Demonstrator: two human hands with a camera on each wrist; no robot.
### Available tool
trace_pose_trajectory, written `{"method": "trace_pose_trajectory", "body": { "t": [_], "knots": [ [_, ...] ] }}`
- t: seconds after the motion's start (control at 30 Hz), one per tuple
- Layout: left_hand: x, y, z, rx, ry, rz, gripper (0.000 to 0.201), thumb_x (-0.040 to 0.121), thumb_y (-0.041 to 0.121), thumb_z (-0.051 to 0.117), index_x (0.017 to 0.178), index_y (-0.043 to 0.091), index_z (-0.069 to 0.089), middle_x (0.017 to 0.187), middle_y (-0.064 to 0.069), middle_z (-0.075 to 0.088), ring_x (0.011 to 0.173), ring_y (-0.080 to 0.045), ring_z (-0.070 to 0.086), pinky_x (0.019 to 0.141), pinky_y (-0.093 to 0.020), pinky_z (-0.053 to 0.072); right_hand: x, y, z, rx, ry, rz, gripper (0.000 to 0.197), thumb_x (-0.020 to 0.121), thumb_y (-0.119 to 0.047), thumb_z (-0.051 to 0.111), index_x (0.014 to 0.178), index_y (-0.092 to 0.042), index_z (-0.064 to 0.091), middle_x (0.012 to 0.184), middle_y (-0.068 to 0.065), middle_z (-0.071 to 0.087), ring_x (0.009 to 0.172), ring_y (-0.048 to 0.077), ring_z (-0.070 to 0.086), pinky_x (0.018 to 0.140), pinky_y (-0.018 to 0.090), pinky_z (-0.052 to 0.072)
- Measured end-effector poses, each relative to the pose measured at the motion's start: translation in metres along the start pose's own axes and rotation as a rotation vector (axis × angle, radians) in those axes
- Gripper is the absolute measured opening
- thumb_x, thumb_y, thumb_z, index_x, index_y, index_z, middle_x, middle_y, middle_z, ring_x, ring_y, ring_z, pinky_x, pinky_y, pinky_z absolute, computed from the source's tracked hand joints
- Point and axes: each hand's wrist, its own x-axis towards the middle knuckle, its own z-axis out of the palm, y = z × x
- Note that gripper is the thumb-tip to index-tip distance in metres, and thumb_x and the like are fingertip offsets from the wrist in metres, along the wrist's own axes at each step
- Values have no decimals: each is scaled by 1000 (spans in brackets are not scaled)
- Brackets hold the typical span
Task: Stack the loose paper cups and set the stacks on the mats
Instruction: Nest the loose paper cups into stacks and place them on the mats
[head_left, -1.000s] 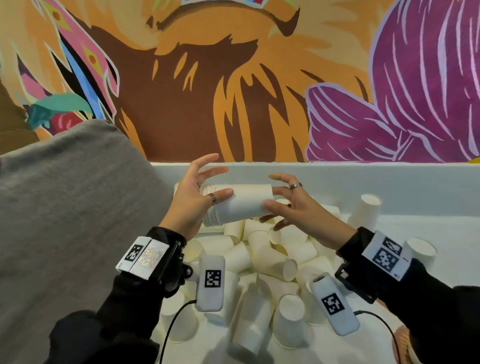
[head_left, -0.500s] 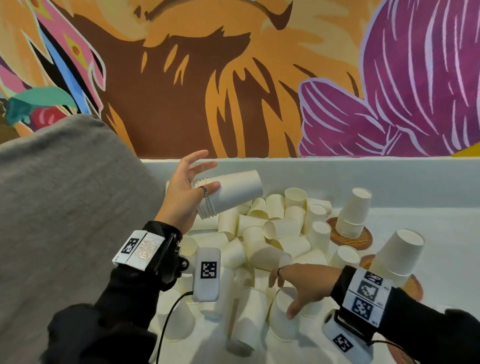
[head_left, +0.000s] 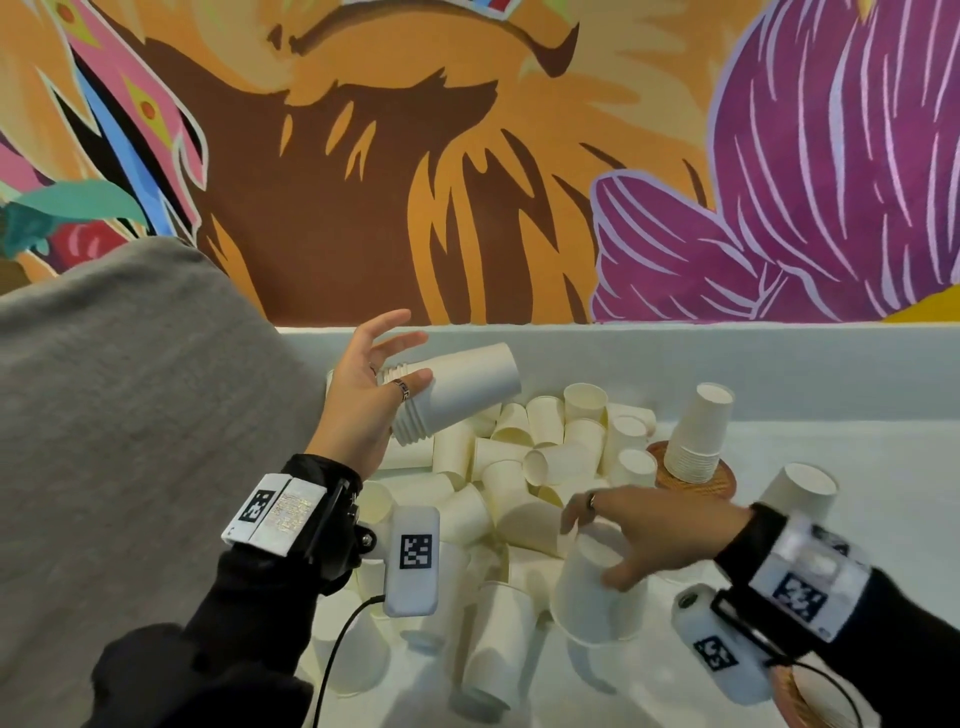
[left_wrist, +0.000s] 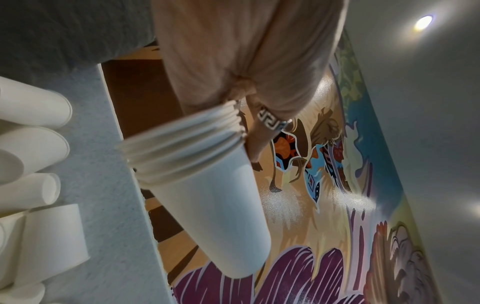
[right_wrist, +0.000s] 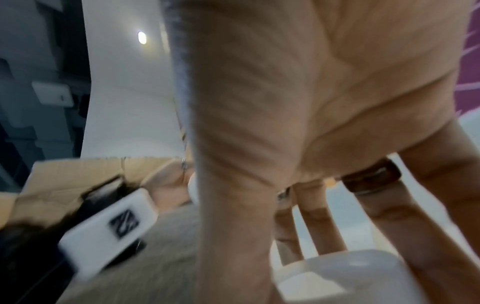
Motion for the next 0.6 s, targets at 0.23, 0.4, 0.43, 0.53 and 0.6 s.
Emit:
{"method": "trace_pose_trajectory", "body": {
  "t": [0.23, 0.4, 0.43, 0.53, 0.6],
  "knots": [
    [-3, 0, 2, 5, -1, -2, 47, 89, -8, 53, 112, 34, 53, 112, 6, 62, 115, -18, 54, 103, -47, 44, -35, 19, -70, 541, 605, -5, 46, 85, -18, 65, 124, -31, 43, 117, -4, 50, 74, 20, 61, 70, 31, 55],
    [-3, 3, 6, -20, -15, -10, 45, 91, -9, 48, 115, 29, 52, 110, 5, 62, 109, -16, 54, 95, -37, 45, -22, 8, -80, 863, 800, -21, 42, 89, -13, 58, 127, -21, 41, 119, 4, 49, 76, 23, 61, 73, 34, 53],
    [-3, 4, 7, -26, -25, -10, 44, 91, -8, 48, 116, 28, 52, 110, 5, 62, 108, -16, 54, 95, -37, 45, -18, 3, -80, 929, 790, -33, 42, 90, -13, 58, 128, -21, 41, 121, 6, 48, 77, 24, 60, 74, 35, 53],
    [-5, 7, 16, -52, -74, -13, 37, 93, 0, 49, 120, 25, 51, 110, 5, 63, 107, -14, 55, 99, -40, 42, -6, -13, -75, 1015, 686, -80, 42, 89, -16, 59, 127, -22, 41, 124, 7, 48, 79, 24, 62, 74, 36, 53],
    [-6, 8, 21, -60, -96, -16, 34, 92, 9, 54, 122, 25, 51, 111, 4, 64, 106, -14, 56, 101, -40, 42, 4, -25, -69, 992, 618, -116, 41, 89, -18, 60, 125, -25, 42, 123, 3, 50, 79, 23, 65, 75, 37, 55]
  ]
}}
